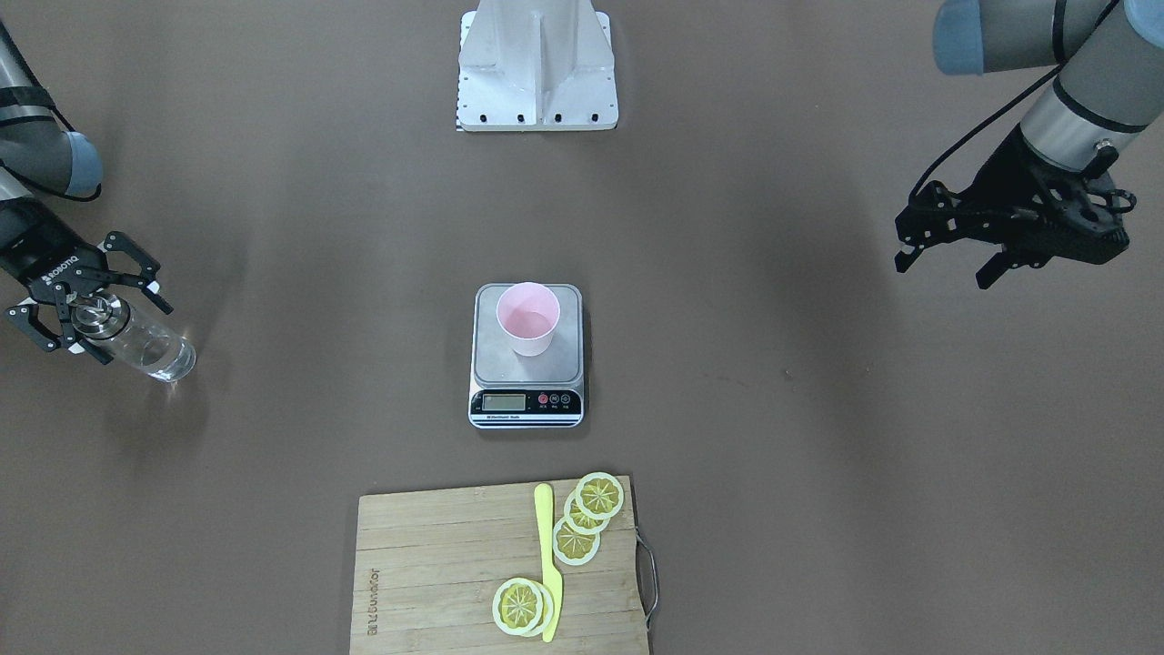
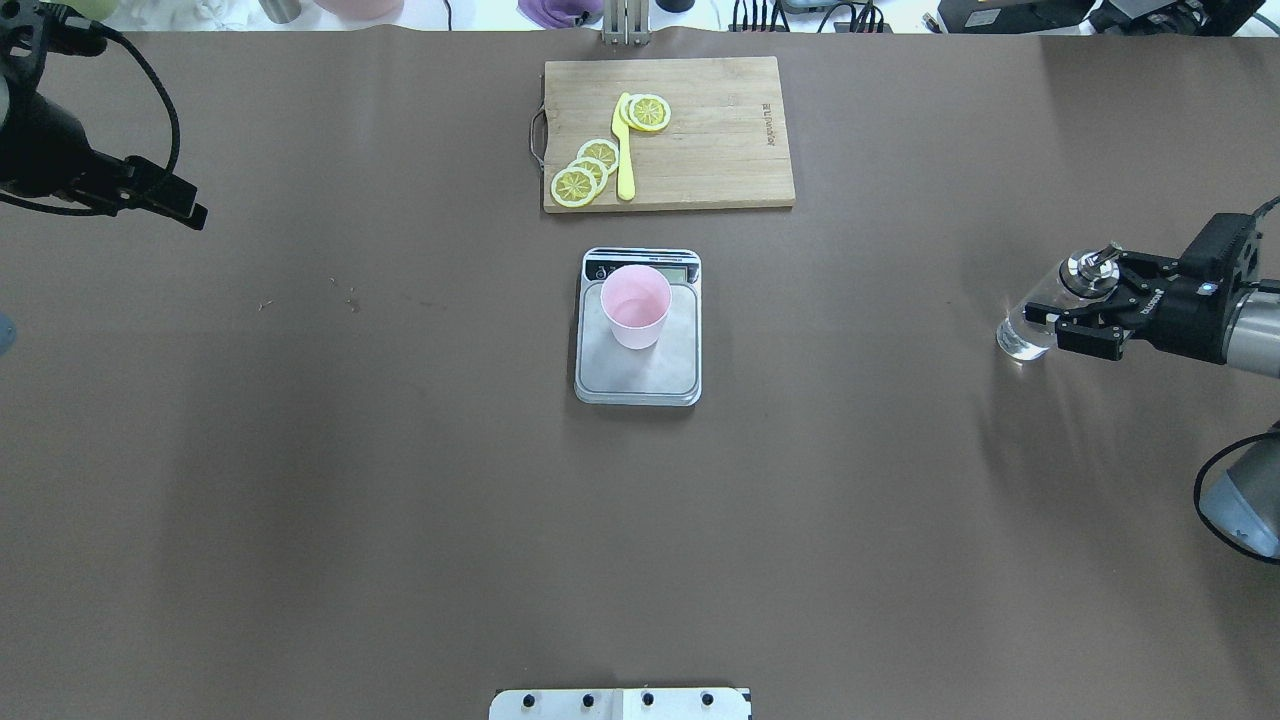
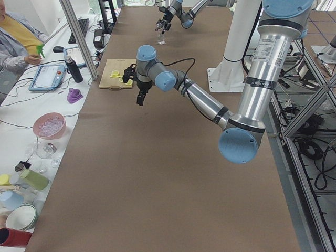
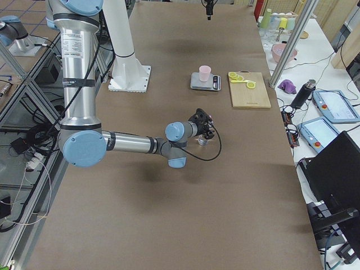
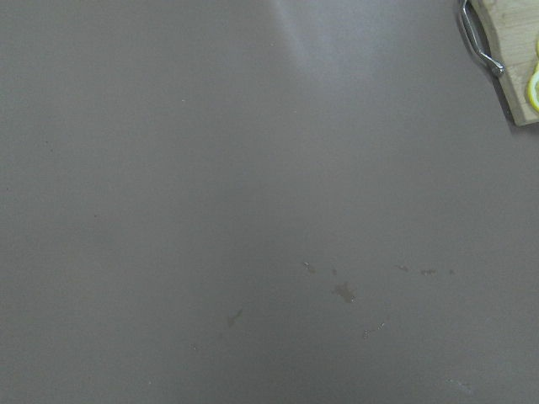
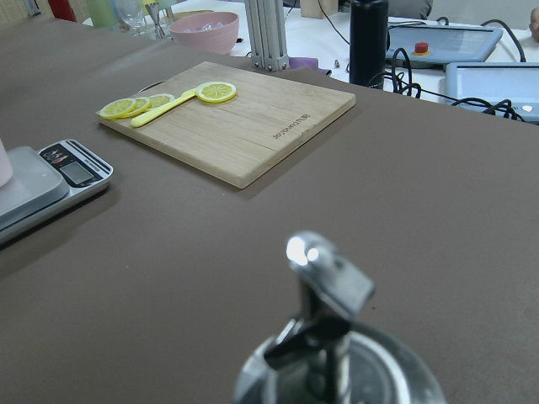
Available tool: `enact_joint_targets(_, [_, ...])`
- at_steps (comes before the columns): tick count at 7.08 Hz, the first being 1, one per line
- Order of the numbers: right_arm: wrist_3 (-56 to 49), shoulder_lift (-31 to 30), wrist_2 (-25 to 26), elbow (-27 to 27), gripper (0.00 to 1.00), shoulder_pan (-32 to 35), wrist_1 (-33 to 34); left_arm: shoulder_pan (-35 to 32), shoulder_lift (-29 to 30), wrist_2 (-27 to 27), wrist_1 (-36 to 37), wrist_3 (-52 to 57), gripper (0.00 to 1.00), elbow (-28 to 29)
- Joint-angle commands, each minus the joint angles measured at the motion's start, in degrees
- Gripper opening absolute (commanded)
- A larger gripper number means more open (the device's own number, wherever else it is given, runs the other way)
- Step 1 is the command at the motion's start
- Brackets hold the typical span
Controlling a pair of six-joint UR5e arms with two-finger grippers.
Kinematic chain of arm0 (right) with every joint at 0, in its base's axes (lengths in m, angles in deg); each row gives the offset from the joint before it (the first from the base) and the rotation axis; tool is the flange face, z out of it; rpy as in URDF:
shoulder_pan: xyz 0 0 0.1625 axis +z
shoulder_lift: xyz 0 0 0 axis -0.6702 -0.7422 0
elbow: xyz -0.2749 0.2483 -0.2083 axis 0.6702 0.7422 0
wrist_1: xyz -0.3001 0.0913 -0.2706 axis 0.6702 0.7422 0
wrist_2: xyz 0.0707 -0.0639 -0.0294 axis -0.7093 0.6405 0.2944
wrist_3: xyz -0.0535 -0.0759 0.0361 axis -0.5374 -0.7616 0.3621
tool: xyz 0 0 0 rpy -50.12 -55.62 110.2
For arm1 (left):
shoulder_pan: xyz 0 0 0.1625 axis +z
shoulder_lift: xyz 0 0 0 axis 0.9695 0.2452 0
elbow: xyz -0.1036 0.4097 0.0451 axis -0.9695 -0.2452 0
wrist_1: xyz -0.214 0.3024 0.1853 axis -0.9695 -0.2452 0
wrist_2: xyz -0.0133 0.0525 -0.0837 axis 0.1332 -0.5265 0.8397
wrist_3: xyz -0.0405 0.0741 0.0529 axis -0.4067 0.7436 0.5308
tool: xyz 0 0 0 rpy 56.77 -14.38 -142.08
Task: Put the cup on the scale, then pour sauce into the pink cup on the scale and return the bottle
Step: 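Reach the right gripper to the glass sauce bottle and grasp it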
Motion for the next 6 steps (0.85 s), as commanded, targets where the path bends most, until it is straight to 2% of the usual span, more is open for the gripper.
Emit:
enact_joint_targets(1, [-2.5,0.2,0.3,0.7,0.9,-0.3,0.0,0.0,0.1,0.1,0.0,0.0,0.97,0.0])
enact_joint_targets(3, [-4.5,0.2,0.3,1.7,0.9,-0.3,0.0,-0.1,0.5,0.1,0.1,0.0,0.97,0.0])
enact_joint_targets(6, [-5.9,0.3,3.5,1.6,0.9,-0.9,0.0,-0.1,1.1,0.1,0.9,-0.1,0.97,0.0])
